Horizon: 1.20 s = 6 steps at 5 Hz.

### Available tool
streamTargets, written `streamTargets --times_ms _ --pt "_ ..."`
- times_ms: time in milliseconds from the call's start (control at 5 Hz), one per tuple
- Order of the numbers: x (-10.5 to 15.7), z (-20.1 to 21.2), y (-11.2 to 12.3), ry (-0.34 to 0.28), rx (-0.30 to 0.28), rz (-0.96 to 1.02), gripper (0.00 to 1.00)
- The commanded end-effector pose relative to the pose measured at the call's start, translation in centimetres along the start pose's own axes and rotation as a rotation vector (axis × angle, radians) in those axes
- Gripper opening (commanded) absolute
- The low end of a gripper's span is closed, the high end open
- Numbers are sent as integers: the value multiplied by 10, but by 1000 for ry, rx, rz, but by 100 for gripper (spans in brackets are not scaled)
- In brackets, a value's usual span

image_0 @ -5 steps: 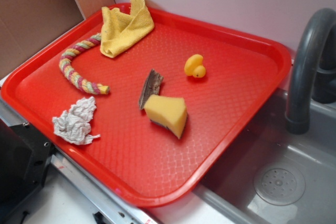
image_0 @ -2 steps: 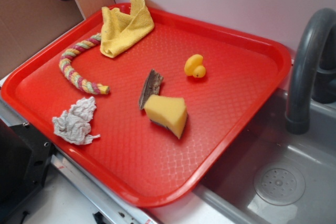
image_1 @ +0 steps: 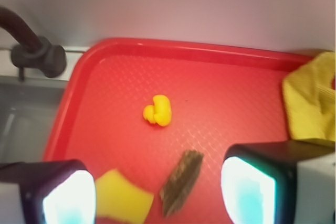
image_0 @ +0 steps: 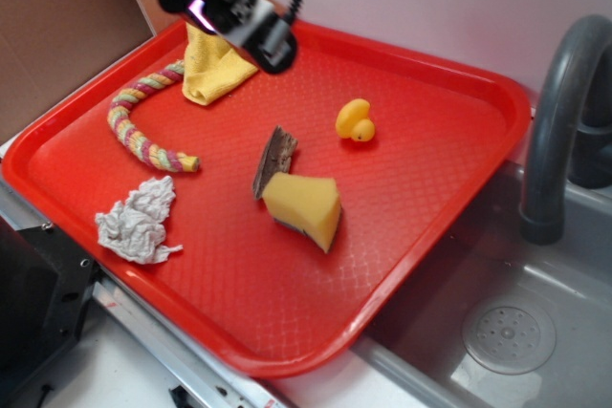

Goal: Grab the yellow duck.

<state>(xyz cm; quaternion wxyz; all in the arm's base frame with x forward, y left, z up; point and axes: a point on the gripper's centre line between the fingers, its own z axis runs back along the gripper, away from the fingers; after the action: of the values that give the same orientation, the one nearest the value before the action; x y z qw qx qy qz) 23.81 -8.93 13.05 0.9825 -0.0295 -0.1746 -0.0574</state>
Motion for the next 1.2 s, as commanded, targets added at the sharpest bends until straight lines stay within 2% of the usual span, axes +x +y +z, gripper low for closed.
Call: streamTargets --times_ms 0,200,600,800,1000 --pt "31 -35 -9 -50 63 -83 100" --pt "38 -49 -5 -33 50 -79 100" --pt "43 -79 0 22 79 -97 100" --pt "37 -100 -3 83 66 -124 100" --pt "30 -113 -2 129 78 -128 100"
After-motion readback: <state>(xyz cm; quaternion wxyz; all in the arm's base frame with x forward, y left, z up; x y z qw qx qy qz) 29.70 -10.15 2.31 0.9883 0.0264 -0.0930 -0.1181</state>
